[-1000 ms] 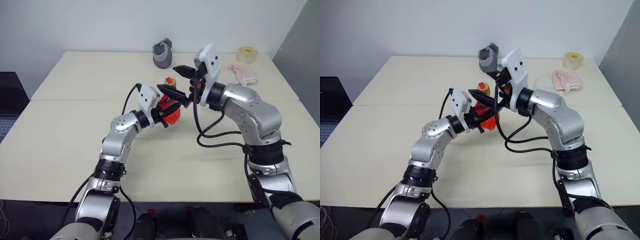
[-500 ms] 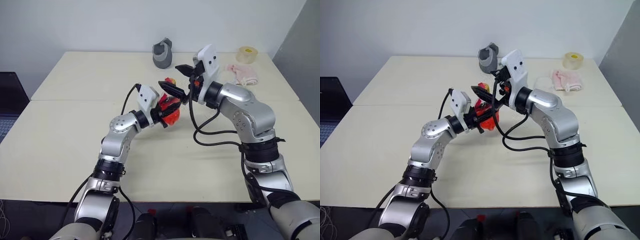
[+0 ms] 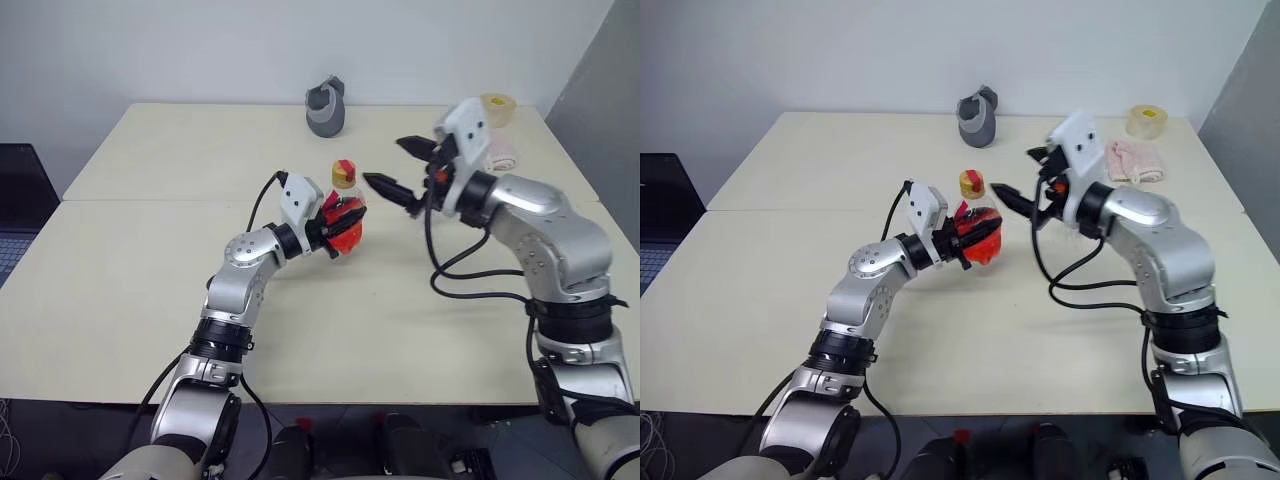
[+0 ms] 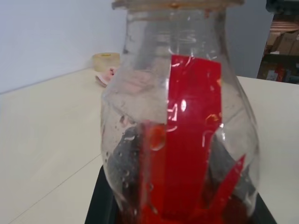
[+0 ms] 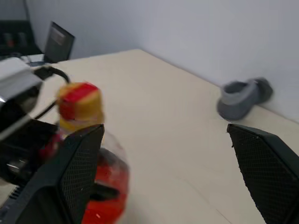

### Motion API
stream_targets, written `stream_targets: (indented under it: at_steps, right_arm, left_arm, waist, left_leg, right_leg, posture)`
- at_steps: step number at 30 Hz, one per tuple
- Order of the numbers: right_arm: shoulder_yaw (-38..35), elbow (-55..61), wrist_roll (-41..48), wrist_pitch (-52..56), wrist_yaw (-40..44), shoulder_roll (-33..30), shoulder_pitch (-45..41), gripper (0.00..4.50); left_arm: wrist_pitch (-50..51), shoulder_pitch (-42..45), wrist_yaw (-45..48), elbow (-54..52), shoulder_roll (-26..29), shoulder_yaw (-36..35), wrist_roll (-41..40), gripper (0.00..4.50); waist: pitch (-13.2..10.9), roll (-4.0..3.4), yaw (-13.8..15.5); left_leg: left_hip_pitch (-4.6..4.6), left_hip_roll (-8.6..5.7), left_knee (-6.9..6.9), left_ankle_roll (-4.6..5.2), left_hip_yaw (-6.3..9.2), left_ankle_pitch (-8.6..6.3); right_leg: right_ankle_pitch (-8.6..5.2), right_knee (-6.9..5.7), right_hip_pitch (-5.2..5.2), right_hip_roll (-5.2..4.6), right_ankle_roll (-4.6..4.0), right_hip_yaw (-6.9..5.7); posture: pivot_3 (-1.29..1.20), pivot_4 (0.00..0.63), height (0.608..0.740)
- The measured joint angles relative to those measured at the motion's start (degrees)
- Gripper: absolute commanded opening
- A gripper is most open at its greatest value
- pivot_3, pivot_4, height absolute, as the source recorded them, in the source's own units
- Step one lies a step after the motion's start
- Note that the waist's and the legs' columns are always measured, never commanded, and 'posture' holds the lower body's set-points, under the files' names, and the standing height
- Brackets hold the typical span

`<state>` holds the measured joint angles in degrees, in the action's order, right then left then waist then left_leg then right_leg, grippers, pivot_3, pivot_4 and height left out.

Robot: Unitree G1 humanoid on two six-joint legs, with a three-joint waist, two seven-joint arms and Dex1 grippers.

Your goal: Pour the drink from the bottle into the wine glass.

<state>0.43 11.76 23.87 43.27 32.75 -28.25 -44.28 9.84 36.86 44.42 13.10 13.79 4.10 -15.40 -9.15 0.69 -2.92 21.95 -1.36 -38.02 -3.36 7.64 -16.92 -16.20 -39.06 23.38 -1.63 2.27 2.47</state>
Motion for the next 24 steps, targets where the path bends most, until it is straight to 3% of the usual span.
stream_targets:
  at_steps: [7,17,24]
  right_arm:
    - [-0.5,2.0,3.5,2.4,1.9,0.1,1.1,4.5]
    - [1.0,1.8,6.7,4.3,0.2,9.6,-2.9,4.5]
    - [3.0,-2.7,5.5,3.3,-0.6,12.4,-4.8,4.5]
  left_arm:
    - [0.0,0.0,0.1,0.0,-0.1,0.1,0.0,0.99]
    - [-0.2,0.0,0.1,0.0,-0.3,0.1,0.0,0.99]
    - [-0.2,0.0,0.1,-0.1,-0.3,0.1,0.0,0.99]
  waist:
    - [0.0,0.0,-0.2]
    - [0.0,0.0,-0.2]
    - [0.0,0.0,-0.3]
  left_leg:
    - [0.0,0.02,0.0,0.0,0.0,0.0]
    - [-0.01,0.02,-0.01,-0.03,0.05,0.02]
    - [-0.02,0.02,-0.01,-0.03,0.05,0.02]
  right_leg:
    - [0.0,-0.01,0.0,0.03,0.0,0.0]
    - [0.0,-0.02,0.0,0.02,0.0,-0.01]
    - [0.0,-0.02,0.0,0.01,0.0,-0.01]
  posture:
    - [0.0,0.15,0.74]
    - [0.0,0.15,0.74]
    - [0.0,0.15,0.74]
